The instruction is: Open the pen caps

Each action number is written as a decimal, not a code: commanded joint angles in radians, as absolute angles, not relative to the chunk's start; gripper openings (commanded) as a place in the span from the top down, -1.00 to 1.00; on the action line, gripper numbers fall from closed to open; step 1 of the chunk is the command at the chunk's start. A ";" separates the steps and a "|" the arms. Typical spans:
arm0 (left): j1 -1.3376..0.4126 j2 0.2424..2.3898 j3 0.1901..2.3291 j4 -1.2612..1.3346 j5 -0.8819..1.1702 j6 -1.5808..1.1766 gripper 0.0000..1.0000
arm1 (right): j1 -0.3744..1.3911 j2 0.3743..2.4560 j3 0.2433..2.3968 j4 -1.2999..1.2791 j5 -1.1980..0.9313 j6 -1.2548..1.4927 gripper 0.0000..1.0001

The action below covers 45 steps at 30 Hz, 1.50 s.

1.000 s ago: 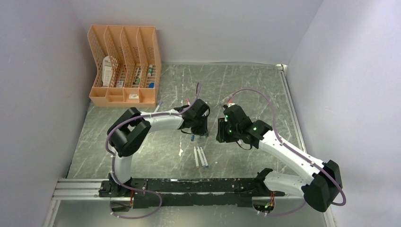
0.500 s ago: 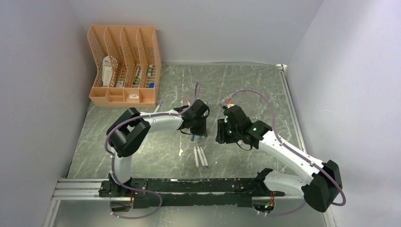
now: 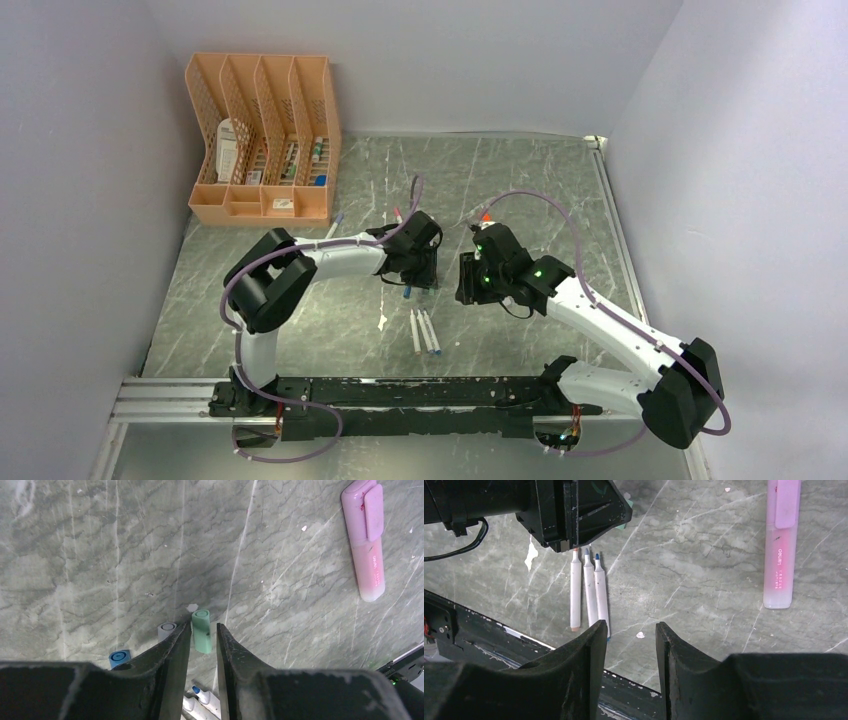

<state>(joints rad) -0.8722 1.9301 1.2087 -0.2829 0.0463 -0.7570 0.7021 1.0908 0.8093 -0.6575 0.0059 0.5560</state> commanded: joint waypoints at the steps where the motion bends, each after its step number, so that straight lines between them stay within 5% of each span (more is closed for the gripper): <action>1: -0.876 1.932 1.209 -0.369 -0.001 -0.747 0.25 | 0.697 1.073 0.796 -0.646 -0.002 0.545 0.19; 11: -0.886 1.771 1.299 -0.449 0.003 -0.740 0.14 | 0.695 1.074 0.834 -0.656 0.002 0.546 0.17; 18: -0.889 1.524 1.317 -0.539 -0.080 -0.720 -0.46 | 0.671 1.125 0.925 -0.666 0.020 0.518 0.10; 21: -0.889 1.382 1.241 -0.534 -0.142 -0.720 -0.98 | 0.656 1.221 0.981 -0.634 0.014 0.489 0.09; 33: -0.886 0.947 1.005 -0.582 -0.232 -0.761 -1.00 | 0.641 1.785 1.421 -0.505 -0.035 0.329 0.10; 45: -0.885 0.788 0.952 -0.634 -0.250 -0.769 -1.00 | 0.641 2.221 1.743 -0.554 0.054 0.251 0.10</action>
